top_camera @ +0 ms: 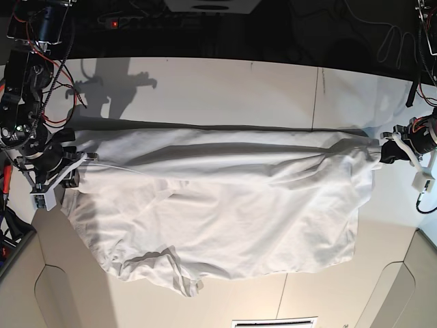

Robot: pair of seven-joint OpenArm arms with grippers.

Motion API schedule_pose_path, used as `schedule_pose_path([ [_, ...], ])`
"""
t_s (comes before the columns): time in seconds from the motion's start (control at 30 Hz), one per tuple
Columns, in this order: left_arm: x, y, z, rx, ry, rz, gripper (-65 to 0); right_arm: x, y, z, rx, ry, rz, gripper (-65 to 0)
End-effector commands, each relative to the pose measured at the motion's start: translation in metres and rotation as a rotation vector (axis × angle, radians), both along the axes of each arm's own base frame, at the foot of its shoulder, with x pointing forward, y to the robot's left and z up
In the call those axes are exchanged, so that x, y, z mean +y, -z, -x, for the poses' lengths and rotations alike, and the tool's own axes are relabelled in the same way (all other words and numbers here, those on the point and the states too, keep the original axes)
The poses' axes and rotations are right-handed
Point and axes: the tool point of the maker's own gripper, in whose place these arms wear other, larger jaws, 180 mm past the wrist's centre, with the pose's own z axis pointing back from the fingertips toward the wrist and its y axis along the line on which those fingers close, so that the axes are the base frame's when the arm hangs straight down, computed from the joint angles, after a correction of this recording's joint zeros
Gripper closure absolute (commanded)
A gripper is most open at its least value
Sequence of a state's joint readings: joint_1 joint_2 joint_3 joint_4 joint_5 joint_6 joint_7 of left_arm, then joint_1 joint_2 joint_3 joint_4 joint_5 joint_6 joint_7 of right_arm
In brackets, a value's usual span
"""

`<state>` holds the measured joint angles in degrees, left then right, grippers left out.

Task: Layout the t-shirt on the table in an organized manner, then fold the t-shirt properly
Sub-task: 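Hold the t-shirt edge with both grippers and pull it taut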

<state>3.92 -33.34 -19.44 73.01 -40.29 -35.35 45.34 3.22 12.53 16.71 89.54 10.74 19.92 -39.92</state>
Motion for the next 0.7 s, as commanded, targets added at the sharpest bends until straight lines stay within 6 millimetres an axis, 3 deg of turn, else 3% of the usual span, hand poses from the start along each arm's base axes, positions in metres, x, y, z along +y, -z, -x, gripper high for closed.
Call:
schedule_pose_path([
  [0.0,0.010,-0.018,-0.012,-0.054,-0.005,-0.028,0.0,-0.008,-0.013,-0.012,-0.060,0.014,0.009,0.0],
  [0.2,0.017,-0.017,-0.013,-0.050,-0.016,-0.068,0.0,-0.011,0.003,-0.033,-0.051,0.038,-0.040,0.0],
  [0.4,0.026,-0.022,-0.020,-0.098,-0.056,-0.099,0.0,-0.015,-0.004,-0.062,-0.082,0.060,-0.067,0.0],
  [0.5,0.026,-0.023,-0.020,-0.103,-0.055,-0.105,0.0,-0.021,0.001,-0.067,-0.081,0.079,-0.055,0.0],
  [0.67,0.026,-0.023,-0.020,-0.104,-0.053,-0.109,0.0,-0.024,0.027,-0.060,-0.043,0.102,-0.074,0.0],
])
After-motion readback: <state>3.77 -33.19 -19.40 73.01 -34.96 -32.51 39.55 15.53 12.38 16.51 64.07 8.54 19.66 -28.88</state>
